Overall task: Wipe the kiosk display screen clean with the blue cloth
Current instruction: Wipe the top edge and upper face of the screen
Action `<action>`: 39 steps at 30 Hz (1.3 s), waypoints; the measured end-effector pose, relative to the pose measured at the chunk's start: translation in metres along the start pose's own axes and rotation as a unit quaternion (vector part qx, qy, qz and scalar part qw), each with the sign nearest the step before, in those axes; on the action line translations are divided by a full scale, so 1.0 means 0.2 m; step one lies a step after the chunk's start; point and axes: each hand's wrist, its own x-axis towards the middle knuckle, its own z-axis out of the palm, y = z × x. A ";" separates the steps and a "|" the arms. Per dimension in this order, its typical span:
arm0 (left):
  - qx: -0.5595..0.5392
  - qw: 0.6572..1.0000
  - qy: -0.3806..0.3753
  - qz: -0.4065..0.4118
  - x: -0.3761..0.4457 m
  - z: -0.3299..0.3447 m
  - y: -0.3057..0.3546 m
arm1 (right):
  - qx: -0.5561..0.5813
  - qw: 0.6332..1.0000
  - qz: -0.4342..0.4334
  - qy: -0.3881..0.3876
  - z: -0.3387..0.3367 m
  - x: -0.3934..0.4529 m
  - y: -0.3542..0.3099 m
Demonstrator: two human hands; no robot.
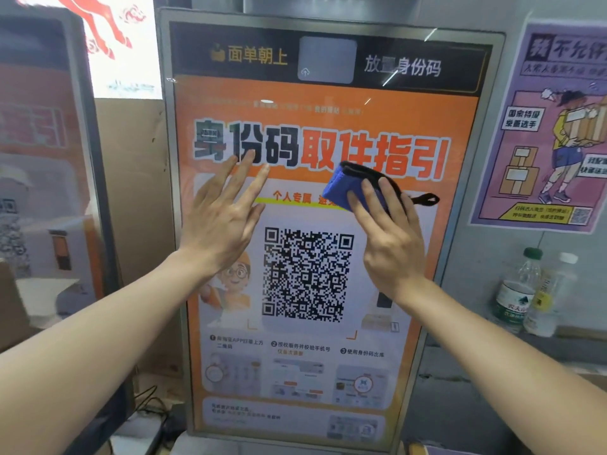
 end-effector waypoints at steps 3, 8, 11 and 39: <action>-0.008 1.000 -0.007 0.003 0.00 0.00 -0.02 | 0.013 0.999 -0.040 -0.023 0.05 -0.06 -0.13; -0.003 0.999 -0.023 0.027 0.00 -0.01 -0.05 | -0.004 0.978 -0.182 -0.101 0.07 -0.16 -0.20; -0.003 0.999 -0.025 0.040 0.00 -0.01 -0.07 | -0.008 0.975 -0.191 -0.117 0.05 -0.15 -0.18; -0.018 0.999 -0.003 0.047 -0.20 0.05 -0.17 | -0.022 0.994 -0.084 -0.073 0.05 0.15 -0.29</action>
